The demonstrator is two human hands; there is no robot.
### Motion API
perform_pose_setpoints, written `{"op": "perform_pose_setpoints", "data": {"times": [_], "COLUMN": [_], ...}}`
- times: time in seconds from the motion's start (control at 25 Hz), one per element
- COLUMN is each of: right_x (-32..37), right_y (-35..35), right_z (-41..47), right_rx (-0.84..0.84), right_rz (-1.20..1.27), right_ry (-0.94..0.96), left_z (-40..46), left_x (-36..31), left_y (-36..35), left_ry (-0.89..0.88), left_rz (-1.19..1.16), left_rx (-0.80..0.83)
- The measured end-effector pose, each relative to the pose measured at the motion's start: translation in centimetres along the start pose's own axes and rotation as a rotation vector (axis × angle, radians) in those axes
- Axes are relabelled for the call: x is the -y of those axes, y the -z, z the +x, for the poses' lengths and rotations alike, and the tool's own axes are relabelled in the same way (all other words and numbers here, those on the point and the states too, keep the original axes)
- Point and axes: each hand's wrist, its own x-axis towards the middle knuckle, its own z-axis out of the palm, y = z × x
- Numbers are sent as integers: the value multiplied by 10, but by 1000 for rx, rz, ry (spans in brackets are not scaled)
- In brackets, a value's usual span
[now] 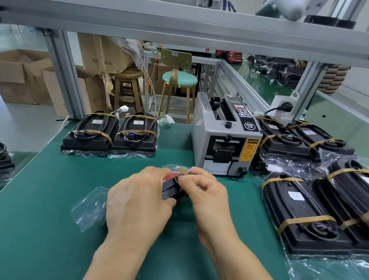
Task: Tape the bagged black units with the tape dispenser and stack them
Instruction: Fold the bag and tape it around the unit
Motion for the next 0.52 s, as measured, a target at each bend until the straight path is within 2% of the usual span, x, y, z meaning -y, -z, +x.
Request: {"op": "perform_pose_setpoints", "data": {"times": [0.16,0.32,0.52], "right_x": [1,1,3], "right_y": [0,3,2], "right_z": [-2,0,0], "right_rx": [-18,13,33], "right_rz": [-21,63,11], "right_ry": [36,-15,-4], "left_z": [0,0,-1], "left_x": [0,0,0], "left_y": [1,1,0], "left_ry": [-1,3,-3], "left_rz": [4,14,4], "left_rx": [-2,-2,0]}}
